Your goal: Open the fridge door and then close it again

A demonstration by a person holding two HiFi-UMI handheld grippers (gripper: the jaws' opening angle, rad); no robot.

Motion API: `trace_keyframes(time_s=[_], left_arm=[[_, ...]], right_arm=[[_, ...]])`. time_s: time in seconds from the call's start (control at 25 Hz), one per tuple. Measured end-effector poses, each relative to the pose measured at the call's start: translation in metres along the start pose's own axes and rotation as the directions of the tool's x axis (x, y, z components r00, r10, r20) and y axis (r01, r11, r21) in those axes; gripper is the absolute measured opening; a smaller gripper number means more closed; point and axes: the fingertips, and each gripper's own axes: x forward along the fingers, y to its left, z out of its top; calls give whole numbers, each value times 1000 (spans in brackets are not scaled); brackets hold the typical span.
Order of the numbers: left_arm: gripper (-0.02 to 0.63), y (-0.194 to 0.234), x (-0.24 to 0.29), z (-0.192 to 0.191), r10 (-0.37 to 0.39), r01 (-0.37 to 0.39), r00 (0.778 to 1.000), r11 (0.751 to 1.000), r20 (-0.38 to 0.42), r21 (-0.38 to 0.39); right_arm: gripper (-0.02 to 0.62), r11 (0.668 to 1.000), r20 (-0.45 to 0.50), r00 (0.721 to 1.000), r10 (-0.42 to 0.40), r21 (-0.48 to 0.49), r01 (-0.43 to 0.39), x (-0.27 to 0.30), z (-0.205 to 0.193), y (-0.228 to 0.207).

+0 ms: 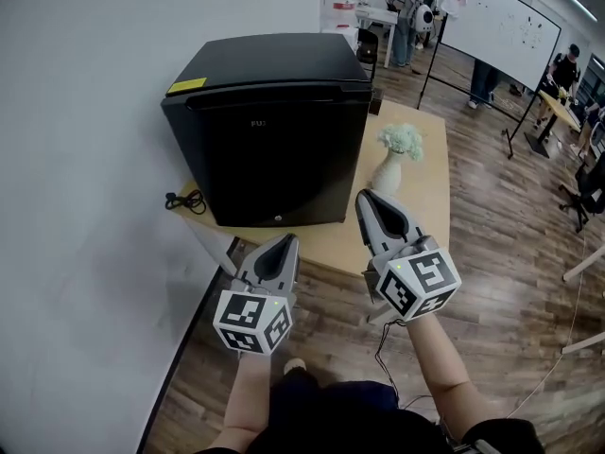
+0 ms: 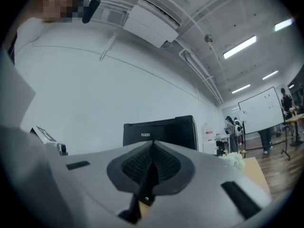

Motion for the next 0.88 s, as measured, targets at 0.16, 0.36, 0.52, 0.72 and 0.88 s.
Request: trace_keyframes(time_s=[0.16,0.36,0.52,0.72,0.88], left_arm=[[6,-4,1,-10,18,-18,1000,1000,3,-13],[6,-4,-1,-22,33,-33,999,999,-14,-37],[6,0,-2,-27,49,-50,999,998,-23,-31],[6,6,0,-28,62,-62,998,998,-25,-17],[6,9,4,-29,58,-59,998,998,-29,-17]], right_arm=[[-9,995,-40,999,-31,89,34,-17,-43,2],[-9,994,-91,993,-76,73,82,-30,-76,8],[-9,993,-83,991,-104,54,109,-37,-76,13],[-9,990,-82,990,-115,68,121,-36,-78,11],[-11,989,-89,988,-122,78,129,-33,-82,7]])
